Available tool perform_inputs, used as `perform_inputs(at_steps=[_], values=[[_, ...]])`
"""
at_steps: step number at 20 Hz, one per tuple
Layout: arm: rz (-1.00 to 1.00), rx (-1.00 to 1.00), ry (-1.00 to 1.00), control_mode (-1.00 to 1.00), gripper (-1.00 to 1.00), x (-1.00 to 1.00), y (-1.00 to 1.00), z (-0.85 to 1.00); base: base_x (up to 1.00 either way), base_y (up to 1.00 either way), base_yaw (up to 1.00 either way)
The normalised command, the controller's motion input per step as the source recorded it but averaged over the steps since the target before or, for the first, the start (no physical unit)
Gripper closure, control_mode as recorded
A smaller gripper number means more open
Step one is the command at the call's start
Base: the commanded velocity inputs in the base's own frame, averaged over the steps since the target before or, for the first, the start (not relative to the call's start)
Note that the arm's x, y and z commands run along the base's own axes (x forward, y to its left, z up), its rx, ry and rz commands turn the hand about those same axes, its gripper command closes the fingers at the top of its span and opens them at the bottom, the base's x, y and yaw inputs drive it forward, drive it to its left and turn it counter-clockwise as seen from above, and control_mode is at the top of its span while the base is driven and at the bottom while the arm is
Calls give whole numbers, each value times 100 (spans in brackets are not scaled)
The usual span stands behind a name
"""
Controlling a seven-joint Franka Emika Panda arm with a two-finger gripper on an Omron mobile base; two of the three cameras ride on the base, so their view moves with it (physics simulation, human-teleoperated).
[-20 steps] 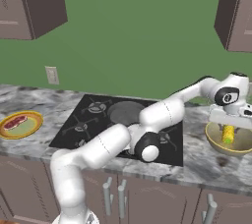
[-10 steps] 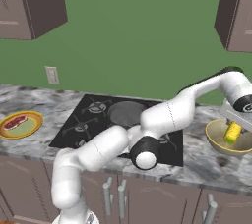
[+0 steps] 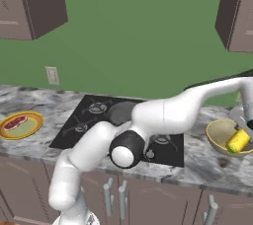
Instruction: Place the steak on the plate and place the corn on the same plate.
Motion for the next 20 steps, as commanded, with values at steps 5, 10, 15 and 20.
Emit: perform_inputs(at_steps=[5, 10, 15, 20], values=[[0, 0, 11, -100, 100, -100, 91, 35, 0, 0, 0], [0, -16, 6, -100, 100, -72, 100, 1, 0, 0, 0], [0, -36, 0, -100, 100, 9, 100, 0, 0, 0, 0], [0, -34, 0, -100, 100, 51, 100, -14, 0, 0, 0]])
